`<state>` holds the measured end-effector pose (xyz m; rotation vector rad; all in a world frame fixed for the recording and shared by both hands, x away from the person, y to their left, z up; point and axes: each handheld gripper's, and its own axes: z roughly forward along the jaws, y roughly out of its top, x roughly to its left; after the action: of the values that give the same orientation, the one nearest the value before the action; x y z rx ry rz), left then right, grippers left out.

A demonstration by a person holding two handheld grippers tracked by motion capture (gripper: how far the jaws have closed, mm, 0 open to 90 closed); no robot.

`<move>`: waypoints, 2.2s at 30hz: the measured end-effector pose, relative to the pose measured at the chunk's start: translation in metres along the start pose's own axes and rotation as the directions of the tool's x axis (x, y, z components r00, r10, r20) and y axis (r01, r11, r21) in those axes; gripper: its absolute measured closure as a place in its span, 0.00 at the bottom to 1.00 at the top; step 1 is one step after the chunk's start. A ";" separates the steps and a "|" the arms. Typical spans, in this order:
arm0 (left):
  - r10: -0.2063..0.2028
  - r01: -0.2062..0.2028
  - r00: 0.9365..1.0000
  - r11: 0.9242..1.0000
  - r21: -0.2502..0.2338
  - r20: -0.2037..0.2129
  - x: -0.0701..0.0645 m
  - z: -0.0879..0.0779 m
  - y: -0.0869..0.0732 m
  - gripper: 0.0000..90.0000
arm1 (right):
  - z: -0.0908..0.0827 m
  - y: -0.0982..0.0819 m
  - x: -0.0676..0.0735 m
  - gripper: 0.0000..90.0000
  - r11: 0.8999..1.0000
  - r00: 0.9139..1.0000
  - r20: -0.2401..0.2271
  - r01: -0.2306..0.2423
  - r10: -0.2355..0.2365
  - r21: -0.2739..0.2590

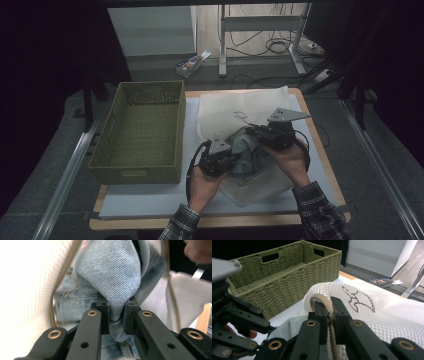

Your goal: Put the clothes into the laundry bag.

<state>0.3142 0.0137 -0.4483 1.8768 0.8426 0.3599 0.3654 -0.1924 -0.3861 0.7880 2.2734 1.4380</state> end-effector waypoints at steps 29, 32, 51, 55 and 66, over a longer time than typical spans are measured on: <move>0.010 0.007 0.997 0.980 0.198 -0.081 0.017 -0.005 -0.040 0.27 | 0.000 -0.004 -0.010 0.92 1.000 1.000 -0.002 -0.027 0.027 0.005; 0.004 0.022 0.995 0.970 0.243 -0.103 0.021 0.001 -0.048 0.25 | 0.001 -0.004 -0.008 0.92 1.000 1.000 -0.006 -0.022 0.022 0.008; 0.010 0.001 0.998 0.986 0.166 -0.067 0.014 0.016 -0.025 0.88 | 0.003 -0.005 -0.006 0.92 1.000 1.000 -0.011 -0.025 0.025 0.013; 0.038 -0.025 0.997 0.985 0.170 -0.073 0.009 0.015 -0.019 0.85 | -0.001 -0.005 -0.009 0.92 0.999 0.999 -0.006 -0.032 0.032 0.004; 0.002 -0.001 1.000 0.986 0.165 -0.001 0.010 0.009 -0.024 0.79 | 0.001 -0.004 -0.008 0.92 1.000 1.000 -0.015 -0.025 0.025 0.008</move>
<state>0.3173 0.0203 -0.4749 2.0302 0.8948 0.2999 0.3709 -0.1982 -0.3905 0.8133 2.2891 1.4522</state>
